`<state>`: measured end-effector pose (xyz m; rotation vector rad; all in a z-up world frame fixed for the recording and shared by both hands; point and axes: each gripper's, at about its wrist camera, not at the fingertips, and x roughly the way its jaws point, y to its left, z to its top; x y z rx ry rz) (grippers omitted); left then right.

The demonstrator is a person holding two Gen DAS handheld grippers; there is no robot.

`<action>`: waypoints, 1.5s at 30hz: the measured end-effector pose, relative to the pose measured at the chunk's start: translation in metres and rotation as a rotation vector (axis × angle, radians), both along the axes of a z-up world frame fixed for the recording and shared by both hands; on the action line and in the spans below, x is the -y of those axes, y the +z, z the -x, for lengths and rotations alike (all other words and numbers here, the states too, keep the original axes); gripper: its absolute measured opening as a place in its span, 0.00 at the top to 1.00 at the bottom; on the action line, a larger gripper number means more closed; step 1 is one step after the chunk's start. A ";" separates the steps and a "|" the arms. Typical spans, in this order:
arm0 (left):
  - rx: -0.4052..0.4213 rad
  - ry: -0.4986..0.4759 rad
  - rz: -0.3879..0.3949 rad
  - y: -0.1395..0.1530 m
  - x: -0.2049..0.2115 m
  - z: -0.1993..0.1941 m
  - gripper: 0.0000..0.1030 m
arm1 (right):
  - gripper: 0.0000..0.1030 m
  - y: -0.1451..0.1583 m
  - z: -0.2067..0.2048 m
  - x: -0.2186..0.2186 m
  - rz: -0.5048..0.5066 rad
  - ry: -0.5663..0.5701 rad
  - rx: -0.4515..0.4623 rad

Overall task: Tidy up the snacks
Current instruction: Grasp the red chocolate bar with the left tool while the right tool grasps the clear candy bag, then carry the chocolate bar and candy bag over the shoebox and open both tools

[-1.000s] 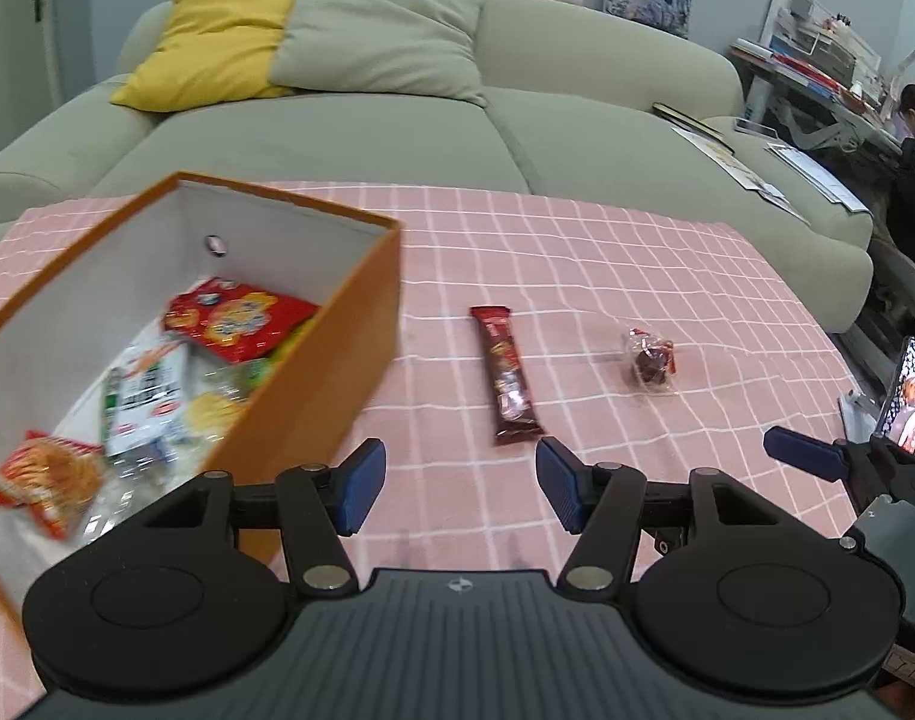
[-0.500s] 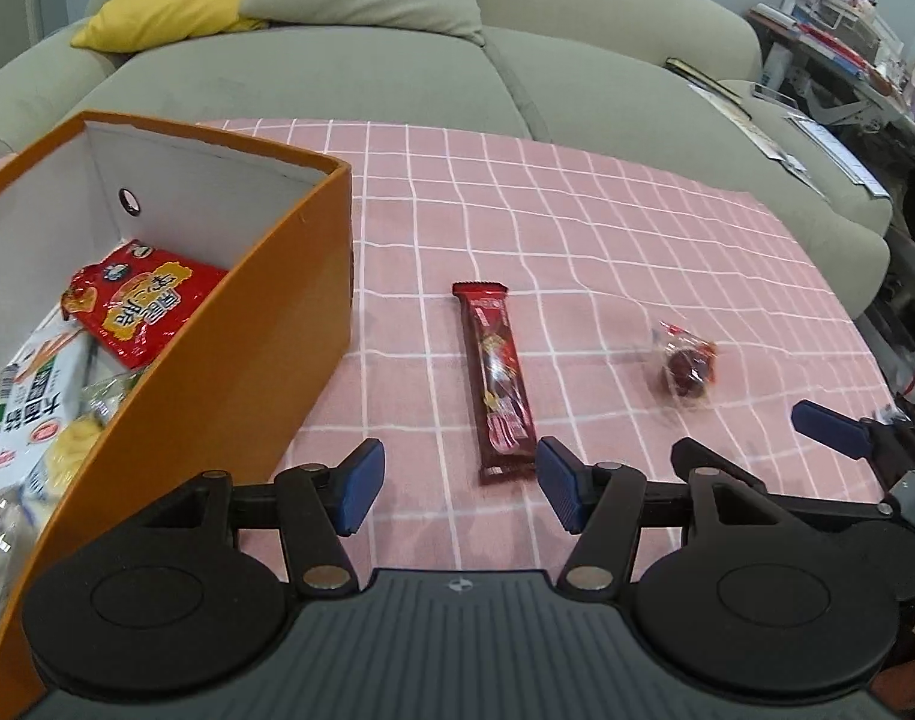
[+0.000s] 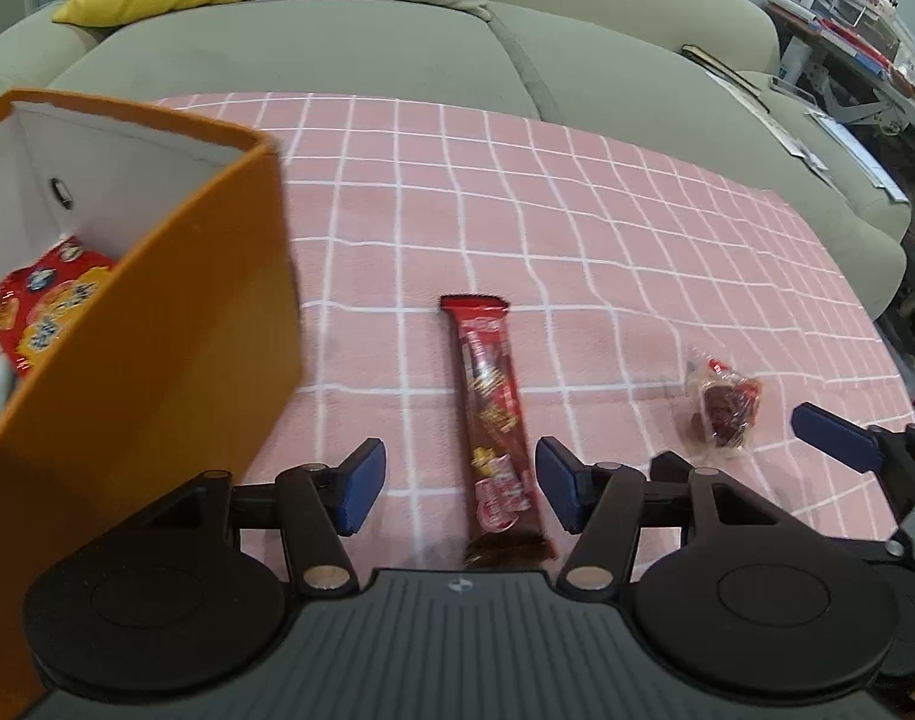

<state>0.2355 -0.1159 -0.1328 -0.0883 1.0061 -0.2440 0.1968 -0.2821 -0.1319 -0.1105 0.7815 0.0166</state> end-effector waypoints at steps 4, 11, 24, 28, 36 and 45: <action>0.007 -0.018 0.001 -0.001 0.008 -0.005 0.34 | 0.21 -0.005 -0.013 0.010 -0.009 -0.034 -0.019; -0.019 -0.040 -0.035 -0.007 0.020 -0.012 0.34 | 0.49 -0.020 -0.028 0.015 0.004 -0.015 -0.082; -0.034 -0.070 -0.133 -0.011 0.041 -0.018 0.65 | 0.60 -0.018 -0.010 0.011 0.007 0.007 -0.096; -0.030 -0.076 -0.171 -0.011 0.044 -0.019 0.74 | 0.60 -0.017 -0.005 0.007 0.011 0.021 -0.102; -0.033 -0.107 -0.174 -0.011 0.036 -0.001 0.75 | 0.60 -0.012 0.004 -0.001 0.002 0.036 -0.123; -0.004 -0.108 -0.111 0.007 0.007 0.055 0.75 | 0.61 0.003 0.043 -0.014 -0.060 0.029 -0.150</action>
